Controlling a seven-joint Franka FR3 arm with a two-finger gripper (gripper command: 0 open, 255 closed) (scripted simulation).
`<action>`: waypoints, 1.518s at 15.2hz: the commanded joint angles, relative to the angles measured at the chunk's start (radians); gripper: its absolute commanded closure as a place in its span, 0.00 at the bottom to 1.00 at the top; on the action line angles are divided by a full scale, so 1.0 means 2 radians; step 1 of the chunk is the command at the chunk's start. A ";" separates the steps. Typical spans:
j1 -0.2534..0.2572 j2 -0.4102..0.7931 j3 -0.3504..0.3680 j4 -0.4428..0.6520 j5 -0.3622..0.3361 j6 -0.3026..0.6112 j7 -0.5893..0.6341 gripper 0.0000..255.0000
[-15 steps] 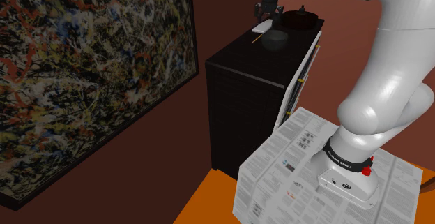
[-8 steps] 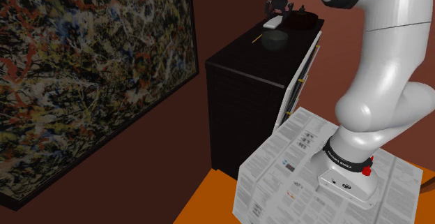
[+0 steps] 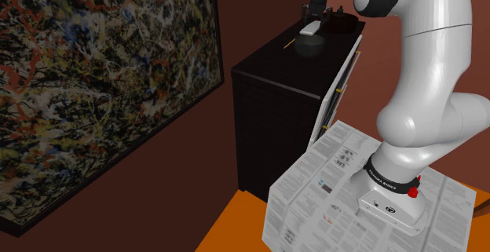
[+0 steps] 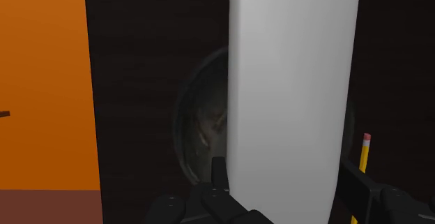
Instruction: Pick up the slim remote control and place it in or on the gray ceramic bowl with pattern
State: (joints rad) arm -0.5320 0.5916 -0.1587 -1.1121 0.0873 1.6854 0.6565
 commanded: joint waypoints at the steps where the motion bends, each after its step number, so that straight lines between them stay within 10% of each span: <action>1: 0.001 -0.002 0.000 -0.017 0.000 0.016 0.000 1.00; 15: 0.004 -0.003 0.001 -0.064 0.000 0.061 -0.001 1.00; 16: 0.004 -0.003 0.001 -0.064 0.000 0.061 -0.001 0.00; 23: 0.002 -0.002 0.000 -0.029 0.000 0.027 0.000 0.00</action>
State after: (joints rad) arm -0.5270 0.5896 -0.1579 -1.1908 0.0878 1.7637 0.6554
